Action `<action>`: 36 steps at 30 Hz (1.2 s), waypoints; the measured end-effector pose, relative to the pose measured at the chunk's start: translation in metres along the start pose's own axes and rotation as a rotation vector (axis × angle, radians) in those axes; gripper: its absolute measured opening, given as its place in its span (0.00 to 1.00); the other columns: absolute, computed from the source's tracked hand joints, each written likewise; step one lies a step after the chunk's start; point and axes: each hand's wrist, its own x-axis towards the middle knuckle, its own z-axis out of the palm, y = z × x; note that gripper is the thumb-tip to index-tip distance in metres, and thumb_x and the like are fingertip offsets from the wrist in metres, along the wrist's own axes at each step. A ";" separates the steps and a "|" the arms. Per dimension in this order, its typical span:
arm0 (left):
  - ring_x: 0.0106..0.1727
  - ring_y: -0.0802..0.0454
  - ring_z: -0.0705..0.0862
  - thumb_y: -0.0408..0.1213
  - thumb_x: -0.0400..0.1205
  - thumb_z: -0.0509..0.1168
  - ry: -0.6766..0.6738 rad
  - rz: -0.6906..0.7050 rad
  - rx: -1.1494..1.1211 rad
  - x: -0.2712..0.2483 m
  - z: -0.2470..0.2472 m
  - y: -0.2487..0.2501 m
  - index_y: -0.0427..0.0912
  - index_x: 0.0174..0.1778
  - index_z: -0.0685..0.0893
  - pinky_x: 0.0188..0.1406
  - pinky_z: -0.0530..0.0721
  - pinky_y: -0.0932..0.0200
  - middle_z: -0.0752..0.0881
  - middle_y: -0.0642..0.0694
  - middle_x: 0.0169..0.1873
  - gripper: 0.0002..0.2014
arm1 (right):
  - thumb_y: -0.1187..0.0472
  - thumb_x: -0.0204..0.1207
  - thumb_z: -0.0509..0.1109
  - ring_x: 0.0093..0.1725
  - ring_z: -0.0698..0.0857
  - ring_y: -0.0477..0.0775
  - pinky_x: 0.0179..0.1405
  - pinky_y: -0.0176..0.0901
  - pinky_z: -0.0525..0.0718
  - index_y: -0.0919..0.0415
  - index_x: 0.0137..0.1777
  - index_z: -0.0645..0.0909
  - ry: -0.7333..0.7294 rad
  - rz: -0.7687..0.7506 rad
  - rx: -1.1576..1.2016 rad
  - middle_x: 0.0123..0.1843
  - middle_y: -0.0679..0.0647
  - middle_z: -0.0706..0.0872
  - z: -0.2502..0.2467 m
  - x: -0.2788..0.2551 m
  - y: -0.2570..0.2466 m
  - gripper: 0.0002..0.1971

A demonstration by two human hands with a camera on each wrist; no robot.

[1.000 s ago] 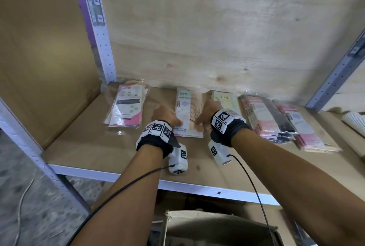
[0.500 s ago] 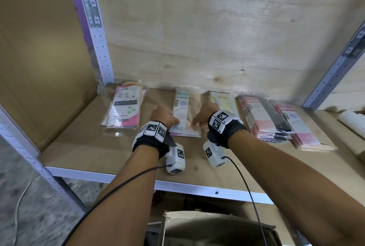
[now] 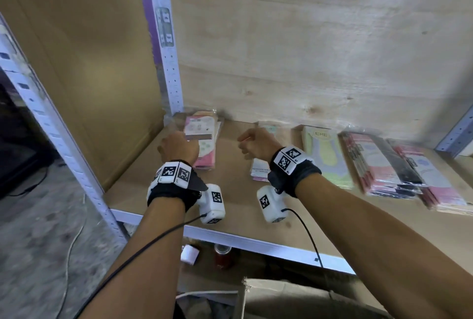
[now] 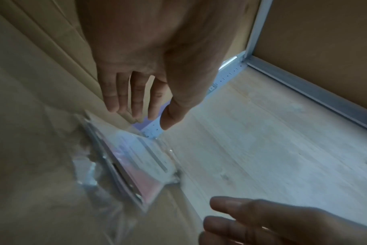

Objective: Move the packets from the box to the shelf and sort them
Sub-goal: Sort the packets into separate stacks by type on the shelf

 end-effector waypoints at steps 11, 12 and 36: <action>0.62 0.38 0.85 0.41 0.80 0.68 -0.218 -0.084 -0.022 0.008 -0.011 -0.022 0.41 0.65 0.85 0.67 0.82 0.46 0.88 0.42 0.60 0.17 | 0.69 0.74 0.77 0.38 0.87 0.60 0.48 0.60 0.92 0.59 0.41 0.80 -0.064 0.088 0.218 0.41 0.64 0.88 0.065 0.011 -0.009 0.09; 0.61 0.38 0.86 0.41 0.80 0.68 -0.219 -0.097 -0.025 0.008 -0.010 -0.023 0.42 0.64 0.85 0.65 0.83 0.46 0.89 0.41 0.59 0.17 | 0.69 0.73 0.78 0.35 0.85 0.59 0.46 0.58 0.91 0.59 0.40 0.80 -0.063 0.091 0.210 0.39 0.63 0.88 0.063 0.009 -0.009 0.09; 0.56 0.43 0.79 0.50 0.80 0.72 0.061 0.657 -0.181 -0.061 -0.013 0.102 0.45 0.47 0.89 0.55 0.78 0.51 0.79 0.46 0.48 0.11 | 0.57 0.87 0.60 0.34 0.88 0.49 0.31 0.36 0.80 0.59 0.34 0.92 -0.110 -0.038 0.939 0.42 0.55 0.92 -0.136 -0.093 0.005 0.24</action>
